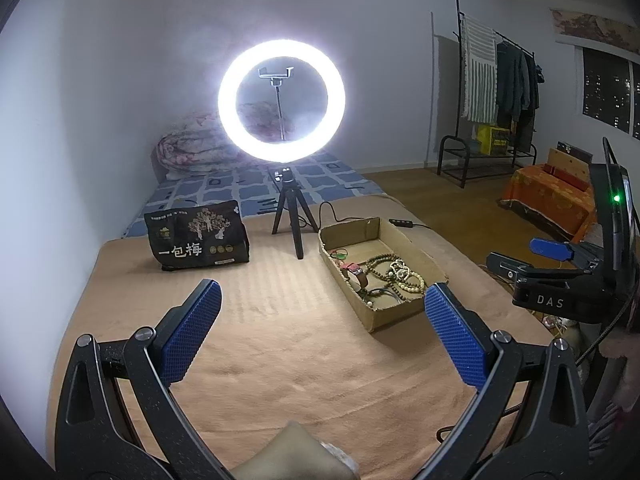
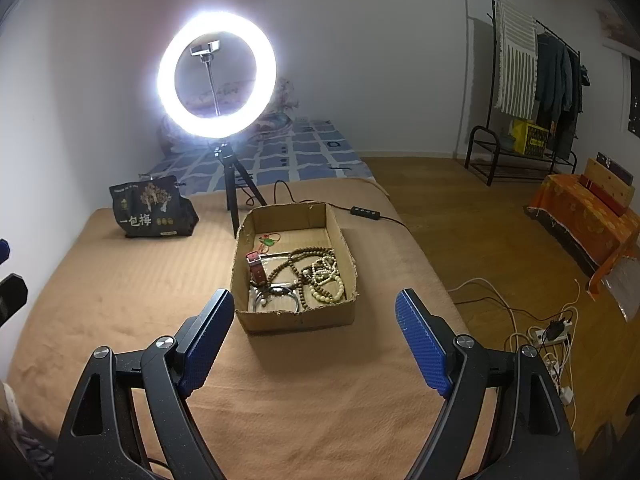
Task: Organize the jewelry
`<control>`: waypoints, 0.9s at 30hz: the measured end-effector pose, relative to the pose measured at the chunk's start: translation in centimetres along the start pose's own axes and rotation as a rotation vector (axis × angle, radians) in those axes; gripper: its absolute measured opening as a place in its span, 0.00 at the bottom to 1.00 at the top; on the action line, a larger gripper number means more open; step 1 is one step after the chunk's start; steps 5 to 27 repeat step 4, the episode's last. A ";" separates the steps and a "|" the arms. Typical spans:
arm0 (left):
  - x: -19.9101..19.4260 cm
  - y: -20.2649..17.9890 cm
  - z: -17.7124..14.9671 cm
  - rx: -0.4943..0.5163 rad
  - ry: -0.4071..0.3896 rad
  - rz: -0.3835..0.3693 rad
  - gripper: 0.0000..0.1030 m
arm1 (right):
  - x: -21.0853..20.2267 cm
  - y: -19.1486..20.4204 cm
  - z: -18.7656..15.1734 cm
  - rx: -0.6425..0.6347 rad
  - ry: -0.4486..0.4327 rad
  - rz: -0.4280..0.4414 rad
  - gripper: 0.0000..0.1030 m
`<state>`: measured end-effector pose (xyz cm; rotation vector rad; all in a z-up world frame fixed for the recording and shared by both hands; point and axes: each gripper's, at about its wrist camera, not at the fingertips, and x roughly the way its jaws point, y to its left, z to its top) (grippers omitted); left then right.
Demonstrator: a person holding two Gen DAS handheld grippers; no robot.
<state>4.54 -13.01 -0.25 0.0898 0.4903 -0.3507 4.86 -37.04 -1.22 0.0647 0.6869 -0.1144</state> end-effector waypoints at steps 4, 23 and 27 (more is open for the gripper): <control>0.1 0.5 0.0 0.002 -0.006 0.020 1.00 | 0.0 0.1 0.0 -0.002 0.002 0.000 0.80; 0.1 0.5 0.0 0.002 -0.006 0.020 1.00 | 0.0 0.1 0.0 -0.002 0.002 0.000 0.80; 0.1 0.5 0.0 0.002 -0.006 0.020 1.00 | 0.0 0.1 0.0 -0.002 0.002 0.000 0.80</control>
